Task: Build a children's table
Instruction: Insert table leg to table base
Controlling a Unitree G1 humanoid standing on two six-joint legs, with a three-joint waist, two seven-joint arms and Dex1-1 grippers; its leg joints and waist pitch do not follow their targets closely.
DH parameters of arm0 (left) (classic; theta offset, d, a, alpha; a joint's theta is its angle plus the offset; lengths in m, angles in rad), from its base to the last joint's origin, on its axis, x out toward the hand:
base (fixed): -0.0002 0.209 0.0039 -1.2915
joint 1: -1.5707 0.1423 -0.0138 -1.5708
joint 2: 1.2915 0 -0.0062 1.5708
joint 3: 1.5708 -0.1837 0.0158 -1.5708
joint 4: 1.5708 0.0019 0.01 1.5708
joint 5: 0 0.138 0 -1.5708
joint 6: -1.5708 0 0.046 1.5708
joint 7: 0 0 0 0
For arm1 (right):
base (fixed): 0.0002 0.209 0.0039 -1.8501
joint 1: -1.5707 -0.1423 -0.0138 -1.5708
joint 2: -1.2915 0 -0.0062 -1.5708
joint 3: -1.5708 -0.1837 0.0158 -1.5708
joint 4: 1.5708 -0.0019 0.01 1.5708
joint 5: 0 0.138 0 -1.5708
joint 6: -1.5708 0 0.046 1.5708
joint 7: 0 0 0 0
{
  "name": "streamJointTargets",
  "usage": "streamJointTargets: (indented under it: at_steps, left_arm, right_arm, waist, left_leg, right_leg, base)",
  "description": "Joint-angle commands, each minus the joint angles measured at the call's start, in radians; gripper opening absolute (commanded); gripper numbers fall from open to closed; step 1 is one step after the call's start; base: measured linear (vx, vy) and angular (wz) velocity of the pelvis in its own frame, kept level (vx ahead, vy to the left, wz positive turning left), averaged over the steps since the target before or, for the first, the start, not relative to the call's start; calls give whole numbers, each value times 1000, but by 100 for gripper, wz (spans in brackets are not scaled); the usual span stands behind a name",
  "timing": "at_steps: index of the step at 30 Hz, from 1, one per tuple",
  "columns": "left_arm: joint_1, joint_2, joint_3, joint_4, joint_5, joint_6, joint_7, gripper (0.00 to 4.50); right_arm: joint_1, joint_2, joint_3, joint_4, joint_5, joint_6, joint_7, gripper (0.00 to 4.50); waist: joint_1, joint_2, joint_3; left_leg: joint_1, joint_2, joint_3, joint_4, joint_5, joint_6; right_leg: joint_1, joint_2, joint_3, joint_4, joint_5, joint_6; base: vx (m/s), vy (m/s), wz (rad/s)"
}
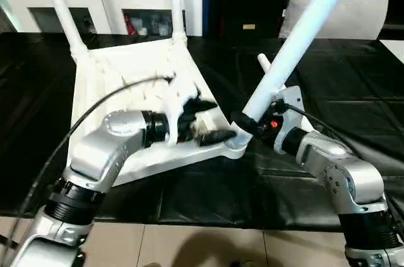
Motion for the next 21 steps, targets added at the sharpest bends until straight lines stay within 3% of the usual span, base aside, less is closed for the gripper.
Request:
streamJointTargets:
  at_steps: [1,2,5,6,16,21]
  left_arm:
    - [8,13,-38,56,61,-46,-13,395]
    - [8,15,-49,76,80,-57,-16,373]
    - [11,5,-65,137,112,-75,-3,370]
    - [13,1,-68,151,115,-82,1,354]
    - [18,-23,-95,293,188,-196,-6,277]
    - [10,-24,-101,330,201,-207,-17,241]
  right_arm:
    - [5,-11,14,-32,-15,-21,19,191]
    - [7,-12,18,-33,-19,-25,23,191]
    - [13,-15,30,-37,-30,-38,29,191]
    - [14,-13,32,-38,-31,-40,27,191]
    - [26,-20,45,-38,-47,-63,39,191]
    - [26,-19,51,-36,-51,-68,43,191]
  waist:
    - [1,-10,-81]
    - [0,-10,-82]
    - [0,-10,-82]
    - [0,-5,-83]
    - [0,-9,-83]
    - [0,-5,-83]
  left_leg:
    - [-1,8,12,-65,-142,19]
    - [-2,7,12,-65,-145,19]
    - [-2,8,11,-66,-150,16]
    - [-1,8,10,-65,-148,16]
    - [-1,10,11,-66,-154,23]
    - [0,10,9,-66,-164,22]
  right_leg:
    - [62,-52,35,-79,-409,-90]
    - [62,-52,34,-81,-413,-84]
    - [63,-54,34,-81,-422,-84]
    - [61,-54,34,-80,-414,-90]
    - [63,-55,36,-81,-399,-102]
    - [63,-56,35,-82,-409,-106]
  base:
    - [0,0,0]
    - [0,0,0]
    - [0,0,0]
    - [0,0,0]
    - [0,0,0]
    - [0,0,0]
